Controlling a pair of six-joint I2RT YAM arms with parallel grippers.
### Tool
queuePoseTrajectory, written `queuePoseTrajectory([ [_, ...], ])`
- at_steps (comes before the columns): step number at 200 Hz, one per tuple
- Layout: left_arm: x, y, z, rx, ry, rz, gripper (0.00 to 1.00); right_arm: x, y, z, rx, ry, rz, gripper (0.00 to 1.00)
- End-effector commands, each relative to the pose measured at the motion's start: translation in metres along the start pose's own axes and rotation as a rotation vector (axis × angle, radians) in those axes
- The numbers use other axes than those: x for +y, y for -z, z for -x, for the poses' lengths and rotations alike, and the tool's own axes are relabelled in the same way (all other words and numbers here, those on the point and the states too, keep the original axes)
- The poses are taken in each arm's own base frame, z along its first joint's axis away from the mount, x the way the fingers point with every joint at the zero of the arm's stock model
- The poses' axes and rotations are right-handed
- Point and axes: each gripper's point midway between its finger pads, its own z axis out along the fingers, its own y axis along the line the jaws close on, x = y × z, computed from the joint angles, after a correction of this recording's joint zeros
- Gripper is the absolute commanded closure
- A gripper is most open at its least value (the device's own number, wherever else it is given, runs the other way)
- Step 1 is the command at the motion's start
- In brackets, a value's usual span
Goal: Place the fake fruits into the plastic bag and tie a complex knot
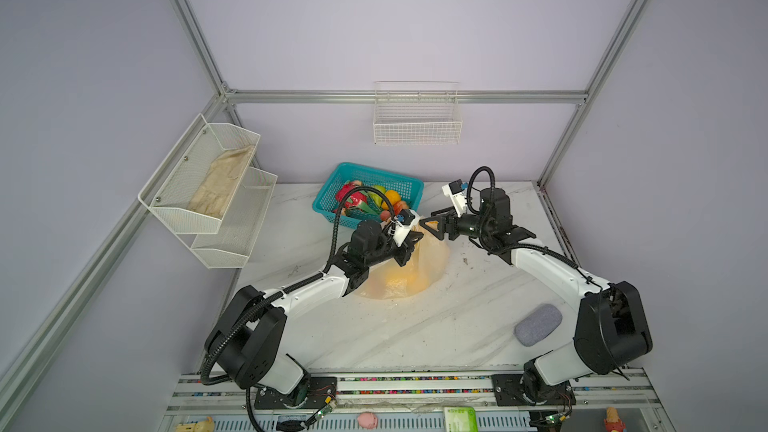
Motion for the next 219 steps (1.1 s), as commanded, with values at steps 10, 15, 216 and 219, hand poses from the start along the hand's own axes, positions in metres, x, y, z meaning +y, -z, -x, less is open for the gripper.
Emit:
queuePoseTrajectory([
  [10, -0.006, 0.001, -0.013, 0.016, -0.011, -0.019, 0.98, 0.012, -0.008, 0.005, 0.013, 0.059, 0.064, 0.23],
  [15, -0.006, 0.001, -0.014, 0.018, -0.012, -0.019, 0.98, 0.011, -0.009, 0.005, 0.016, 0.060, 0.064, 0.24],
  [216, -0.016, 0.088, 0.088, -0.026, -0.016, 0.056, 0.41, 0.051, 0.013, 0.014, -0.071, 0.366, 0.094, 1.00],
  [219, -0.015, 0.089, 0.088, -0.014, -0.026, 0.060, 0.40, 0.052, 0.014, 0.015, -0.074, 0.370, 0.096, 1.00],
])
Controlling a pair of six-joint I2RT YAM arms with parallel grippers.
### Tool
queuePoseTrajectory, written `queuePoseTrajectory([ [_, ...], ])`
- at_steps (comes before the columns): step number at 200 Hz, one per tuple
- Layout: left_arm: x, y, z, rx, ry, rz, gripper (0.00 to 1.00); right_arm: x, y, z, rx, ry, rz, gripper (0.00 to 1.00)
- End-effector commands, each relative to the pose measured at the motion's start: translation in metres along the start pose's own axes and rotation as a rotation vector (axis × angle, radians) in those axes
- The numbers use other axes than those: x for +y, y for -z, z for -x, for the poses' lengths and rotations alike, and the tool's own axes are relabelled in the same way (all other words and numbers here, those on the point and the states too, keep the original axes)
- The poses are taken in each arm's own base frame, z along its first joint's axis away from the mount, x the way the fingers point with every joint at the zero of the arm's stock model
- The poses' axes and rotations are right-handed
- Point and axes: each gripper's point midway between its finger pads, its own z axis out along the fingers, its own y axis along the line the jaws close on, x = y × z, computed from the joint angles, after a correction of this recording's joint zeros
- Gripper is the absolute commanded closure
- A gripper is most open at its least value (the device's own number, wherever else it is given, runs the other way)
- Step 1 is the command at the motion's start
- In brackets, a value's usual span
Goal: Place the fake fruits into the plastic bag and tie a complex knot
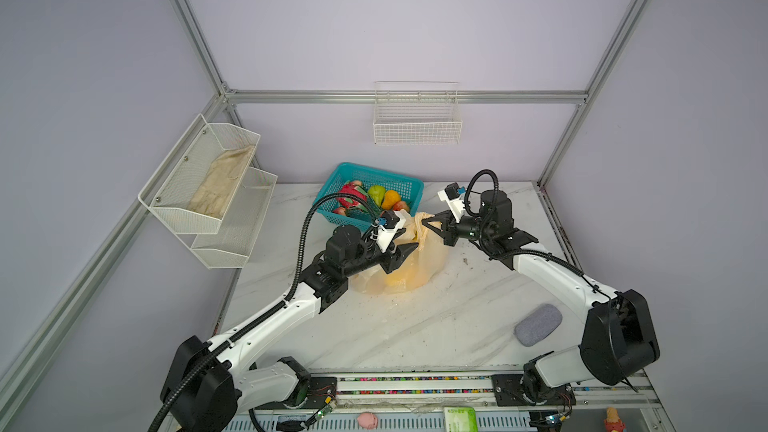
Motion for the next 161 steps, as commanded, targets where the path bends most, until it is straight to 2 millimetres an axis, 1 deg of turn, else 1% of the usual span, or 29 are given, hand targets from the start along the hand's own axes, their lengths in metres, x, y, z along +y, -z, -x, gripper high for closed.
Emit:
queuePoseTrajectory([
  [1, 0.007, 0.011, 0.041, 0.016, -0.040, 0.049, 0.40, 0.013, 0.006, 0.013, -0.041, 0.121, 0.019, 1.00],
  [17, 0.010, 0.010, 0.046, 0.079, -0.124, 0.050, 0.35, 0.019, 0.008, 0.013, -0.056, 0.149, 0.039, 1.00],
  [44, 0.013, 0.004, 0.047, 0.199, -0.257, 0.023, 0.32, 0.025, 0.011, 0.011, -0.056, 0.182, 0.057, 1.00],
  [73, 0.012, -0.005, 0.058, 0.231, -0.357, -0.024, 0.28, 0.027, 0.011, 0.009, -0.066, 0.206, 0.071, 1.00],
  [89, 0.011, -0.013, 0.064, 0.233, -0.386, -0.051, 0.26, 0.029, 0.012, 0.012, -0.083, 0.205, 0.077, 1.00],
  [96, 0.009, -0.012, 0.070, 0.219, -0.407, -0.060, 0.24, 0.029, 0.012, 0.013, -0.090, 0.201, 0.081, 1.00],
  [98, 0.011, -0.021, 0.061, 0.241, -0.403, -0.071, 0.24, 0.030, 0.012, 0.014, -0.094, 0.201, 0.083, 1.00],
  [100, 0.012, -0.024, 0.059, 0.248, -0.404, -0.076, 0.23, 0.030, 0.012, 0.014, -0.095, 0.200, 0.085, 1.00],
  [114, 0.014, -0.031, 0.055, 0.267, -0.431, -0.085, 0.18, 0.032, 0.012, 0.016, -0.107, 0.191, 0.095, 1.00],
  [126, 0.018, -0.037, 0.051, 0.293, -0.446, -0.090, 0.16, 0.034, 0.013, 0.016, -0.111, 0.184, 0.107, 1.00],
  [143, 0.022, -0.046, 0.044, 0.326, -0.464, -0.099, 0.16, 0.034, 0.013, 0.017, -0.117, 0.177, 0.108, 1.00],
  [161, 0.026, -0.054, 0.031, 0.376, -0.482, -0.111, 0.18, 0.033, 0.013, 0.018, -0.117, 0.169, 0.101, 1.00],
])
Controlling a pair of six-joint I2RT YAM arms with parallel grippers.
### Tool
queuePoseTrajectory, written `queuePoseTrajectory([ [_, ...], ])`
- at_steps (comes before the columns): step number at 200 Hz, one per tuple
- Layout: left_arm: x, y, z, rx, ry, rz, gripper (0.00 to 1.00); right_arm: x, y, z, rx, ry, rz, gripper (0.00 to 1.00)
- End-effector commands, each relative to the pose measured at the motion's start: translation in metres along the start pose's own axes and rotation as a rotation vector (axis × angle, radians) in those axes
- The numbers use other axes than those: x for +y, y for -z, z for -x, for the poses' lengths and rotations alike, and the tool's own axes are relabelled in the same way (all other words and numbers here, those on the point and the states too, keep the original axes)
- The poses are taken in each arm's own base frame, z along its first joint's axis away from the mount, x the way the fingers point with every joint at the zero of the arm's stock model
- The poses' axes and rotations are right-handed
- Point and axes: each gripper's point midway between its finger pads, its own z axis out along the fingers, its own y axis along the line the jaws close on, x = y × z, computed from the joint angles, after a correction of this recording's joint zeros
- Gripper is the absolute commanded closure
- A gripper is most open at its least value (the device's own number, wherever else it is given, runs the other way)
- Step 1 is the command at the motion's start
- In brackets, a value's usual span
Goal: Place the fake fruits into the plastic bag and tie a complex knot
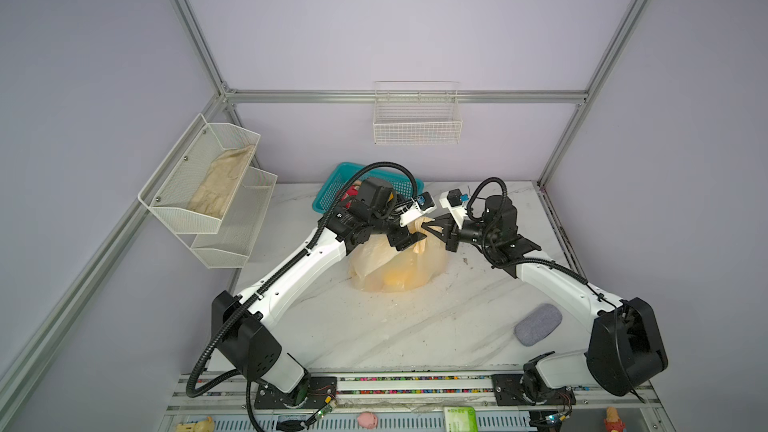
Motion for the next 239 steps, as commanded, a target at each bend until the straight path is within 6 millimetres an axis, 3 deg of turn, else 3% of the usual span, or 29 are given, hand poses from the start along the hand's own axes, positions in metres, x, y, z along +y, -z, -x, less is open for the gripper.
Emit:
queuePoseTrajectory([
  [1, 0.012, 0.010, 0.020, -0.014, -0.089, 0.015, 0.18, 0.011, 0.004, 0.018, -0.054, 0.048, 0.029, 1.00],
  [70, 0.019, -0.004, 0.003, 0.032, -0.087, 0.005, 0.30, 0.011, 0.003, 0.023, -0.071, 0.027, 0.031, 1.00],
  [113, 0.030, -0.006, -0.003, 0.067, -0.086, 0.055, 0.51, 0.010, 0.004, 0.026, -0.078, 0.024, 0.021, 1.00],
  [137, 0.032, -0.003, -0.001, 0.057, -0.076, 0.060, 0.55, 0.009, 0.003, 0.028, -0.081, 0.017, 0.018, 1.00],
  [154, 0.034, 0.003, 0.003, 0.047, -0.064, 0.070, 0.53, 0.006, 0.001, 0.028, -0.079, -0.002, 0.007, 1.00],
  [181, 0.034, 0.013, 0.010, 0.007, -0.013, 0.099, 0.35, -0.007, -0.001, 0.031, -0.087, -0.096, -0.055, 1.00],
  [205, 0.029, 0.018, 0.015, -0.066, 0.016, 0.111, 0.25, -0.016, -0.005, 0.031, -0.097, -0.231, -0.093, 1.00],
  [239, 0.034, 0.012, 0.016, -0.076, 0.037, 0.136, 0.21, -0.012, -0.018, 0.028, -0.078, -0.303, -0.097, 1.00],
])
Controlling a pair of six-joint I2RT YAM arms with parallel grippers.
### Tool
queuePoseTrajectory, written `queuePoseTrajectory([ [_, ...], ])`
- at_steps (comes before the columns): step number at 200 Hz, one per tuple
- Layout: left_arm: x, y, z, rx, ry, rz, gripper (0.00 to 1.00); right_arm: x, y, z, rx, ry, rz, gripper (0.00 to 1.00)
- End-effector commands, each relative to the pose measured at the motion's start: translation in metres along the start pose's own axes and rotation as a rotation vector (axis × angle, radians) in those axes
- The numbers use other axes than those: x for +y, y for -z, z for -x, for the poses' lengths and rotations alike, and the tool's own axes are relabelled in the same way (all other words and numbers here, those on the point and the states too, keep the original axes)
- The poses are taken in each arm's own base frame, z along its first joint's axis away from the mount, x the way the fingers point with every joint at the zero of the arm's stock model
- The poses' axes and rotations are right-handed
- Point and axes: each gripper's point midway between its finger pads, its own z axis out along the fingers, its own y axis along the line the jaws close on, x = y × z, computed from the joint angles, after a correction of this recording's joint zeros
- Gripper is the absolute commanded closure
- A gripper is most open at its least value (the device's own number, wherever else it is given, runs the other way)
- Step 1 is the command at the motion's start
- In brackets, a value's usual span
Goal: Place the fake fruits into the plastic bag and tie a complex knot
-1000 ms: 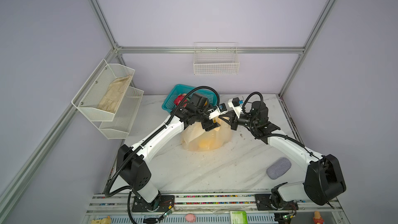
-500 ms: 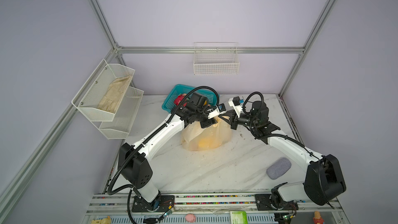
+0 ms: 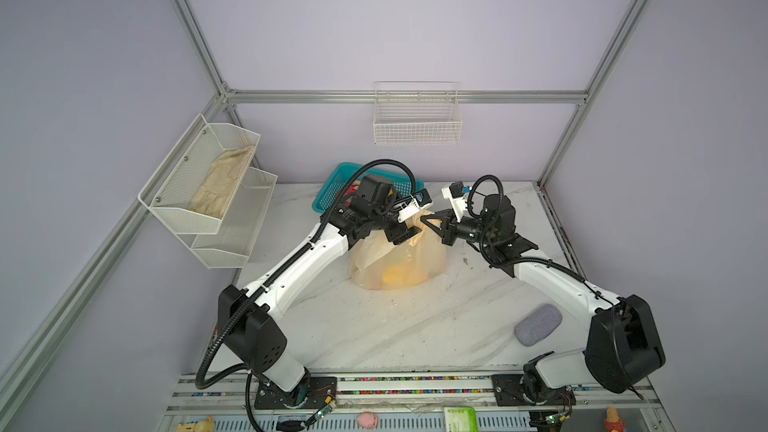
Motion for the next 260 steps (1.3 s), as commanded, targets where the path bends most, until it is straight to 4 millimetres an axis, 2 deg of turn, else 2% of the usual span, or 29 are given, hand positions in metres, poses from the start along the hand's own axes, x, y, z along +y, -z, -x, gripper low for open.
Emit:
queuePoseTrajectory([
  [1, 0.009, 0.004, 0.014, -0.067, 0.030, 0.043, 0.21, 0.008, -0.007, 0.018, -0.041, -0.053, -0.007, 1.00],
  [35, 0.007, -0.001, 0.010, -0.043, 0.013, 0.035, 0.20, 0.008, -0.009, 0.023, -0.052, -0.082, -0.018, 1.00],
  [88, 0.006, -0.004, -0.016, 0.060, -0.012, 0.053, 0.21, 0.006, -0.009, 0.030, -0.047, -0.069, -0.044, 1.00],
  [170, 0.014, -0.015, -0.033, 0.153, -0.033, 0.081, 0.32, 0.009, -0.010, 0.027, -0.010, 0.017, -0.027, 1.00],
  [195, 0.018, -0.006, -0.035, 0.163, -0.014, 0.097, 0.32, -0.011, -0.007, 0.022, 0.026, 0.074, -0.152, 1.00],
  [209, 0.014, 0.002, -0.031, 0.140, 0.014, 0.079, 0.26, -0.017, -0.006, 0.021, 0.034, 0.091, -0.187, 1.00],
  [232, 0.005, 0.018, -0.029, 0.094, 0.044, 0.055, 0.22, -0.016, -0.006, 0.022, 0.040, 0.109, -0.179, 1.00],
  [260, 0.010, 0.022, -0.049, 0.132, 0.052, 0.121, 0.23, -0.010, -0.006, 0.025, 0.038, 0.122, -0.155, 1.00],
])
